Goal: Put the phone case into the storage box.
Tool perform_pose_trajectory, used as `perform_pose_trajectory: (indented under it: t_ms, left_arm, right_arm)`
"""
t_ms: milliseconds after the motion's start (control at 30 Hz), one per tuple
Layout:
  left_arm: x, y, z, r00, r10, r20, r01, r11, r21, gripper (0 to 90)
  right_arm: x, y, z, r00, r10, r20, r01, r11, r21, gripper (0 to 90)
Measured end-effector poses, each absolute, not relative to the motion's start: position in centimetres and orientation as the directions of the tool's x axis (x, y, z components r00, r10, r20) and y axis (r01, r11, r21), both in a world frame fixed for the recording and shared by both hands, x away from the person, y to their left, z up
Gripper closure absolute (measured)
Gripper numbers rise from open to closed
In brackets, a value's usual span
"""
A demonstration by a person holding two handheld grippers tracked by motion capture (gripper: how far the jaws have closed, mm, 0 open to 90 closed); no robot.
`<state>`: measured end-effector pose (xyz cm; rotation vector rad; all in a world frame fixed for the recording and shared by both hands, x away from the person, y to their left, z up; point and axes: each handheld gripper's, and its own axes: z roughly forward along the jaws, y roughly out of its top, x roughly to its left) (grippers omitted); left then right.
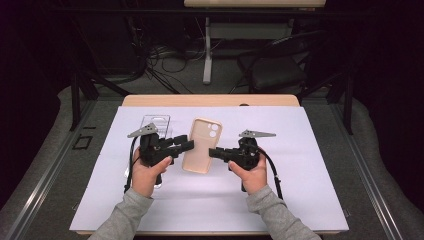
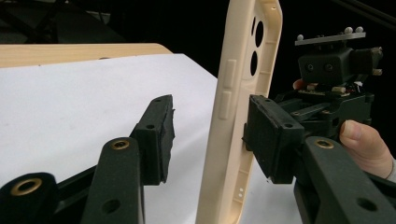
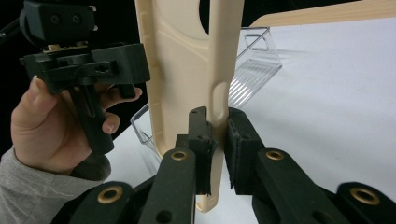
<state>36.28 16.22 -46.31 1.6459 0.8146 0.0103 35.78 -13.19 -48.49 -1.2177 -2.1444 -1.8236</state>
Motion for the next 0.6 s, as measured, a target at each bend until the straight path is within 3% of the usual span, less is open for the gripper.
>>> perform_pose_trajectory:
  t_ms: [600]
  left_arm:
    - [35.89,15.88,-45.59,0.759,0.56,-0.331,0.448,-0.081,0.89,45.1]
  right_arm:
    - [35.72,-13.39,-48.34,-0.682,0.56,0.471,0.57,0.003,0.821,81.6]
